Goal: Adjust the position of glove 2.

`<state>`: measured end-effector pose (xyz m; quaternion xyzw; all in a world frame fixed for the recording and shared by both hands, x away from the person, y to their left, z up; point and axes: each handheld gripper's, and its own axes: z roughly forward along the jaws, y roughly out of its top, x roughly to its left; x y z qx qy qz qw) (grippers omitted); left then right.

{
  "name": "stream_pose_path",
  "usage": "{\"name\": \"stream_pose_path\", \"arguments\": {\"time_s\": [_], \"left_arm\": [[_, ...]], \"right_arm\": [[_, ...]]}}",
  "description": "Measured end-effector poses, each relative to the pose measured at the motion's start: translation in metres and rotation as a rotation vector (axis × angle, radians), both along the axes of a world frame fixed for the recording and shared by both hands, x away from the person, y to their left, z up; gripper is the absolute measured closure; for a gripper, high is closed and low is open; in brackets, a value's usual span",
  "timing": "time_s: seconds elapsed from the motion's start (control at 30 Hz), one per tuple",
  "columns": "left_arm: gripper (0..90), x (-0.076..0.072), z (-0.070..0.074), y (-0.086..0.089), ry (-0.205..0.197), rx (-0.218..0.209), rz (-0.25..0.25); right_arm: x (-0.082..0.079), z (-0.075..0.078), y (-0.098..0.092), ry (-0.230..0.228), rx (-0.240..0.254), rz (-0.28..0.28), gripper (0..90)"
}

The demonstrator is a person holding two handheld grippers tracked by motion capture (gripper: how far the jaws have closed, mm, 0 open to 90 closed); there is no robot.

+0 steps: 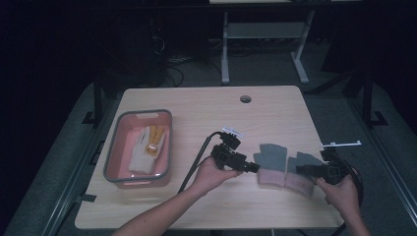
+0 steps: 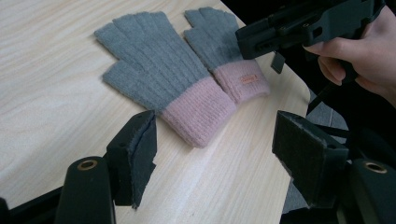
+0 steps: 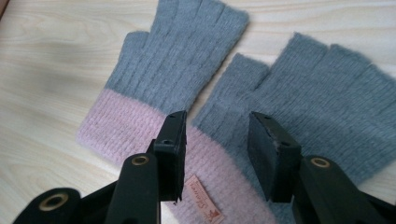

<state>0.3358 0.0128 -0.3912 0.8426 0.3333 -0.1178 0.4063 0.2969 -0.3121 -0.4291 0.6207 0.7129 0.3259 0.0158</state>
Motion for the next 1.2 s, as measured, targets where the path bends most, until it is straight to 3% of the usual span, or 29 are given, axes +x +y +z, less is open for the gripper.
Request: {"name": "stream_pose_path", "arguments": {"time_s": [0.4,0.47,0.5,0.57,0.67,0.87,1.03,1.2], "left_arm": [[29.9,0.004,-0.006,-0.001,0.014,0.001,0.006],[30.0,0.005,-0.008,0.000,0.022,0.000,0.003],[30.0,0.005,-0.008,0.000,0.028,0.001,0.007],[30.0,0.005,-0.010,0.001,0.022,0.006,0.010],[30.0,0.006,-0.011,0.002,0.024,0.006,0.016],[29.9,0.008,-0.014,0.005,0.024,0.006,0.028],[29.9,0.008,-0.016,0.007,0.029,-0.002,0.041],[29.9,0.007,-0.015,0.009,0.028,-0.006,0.045]], "right_arm": [[0.005,-0.018,0.010,0.011,-0.181,0.020,57.2],[0.004,-0.018,0.013,0.009,-0.212,0.028,62.6],[0.004,-0.018,0.015,0.003,-0.234,0.032,71.2],[0.005,-0.019,0.017,-0.004,-0.269,0.038,79.9],[0.006,-0.018,0.016,0.019,-0.257,0.027,85.3],[0.006,-0.009,0.017,0.029,-0.251,0.022,86.3],[0.006,0.006,0.018,0.013,-0.225,0.010,86.3],[0.010,0.021,0.031,-0.011,-0.199,0.043,86.2]]}}
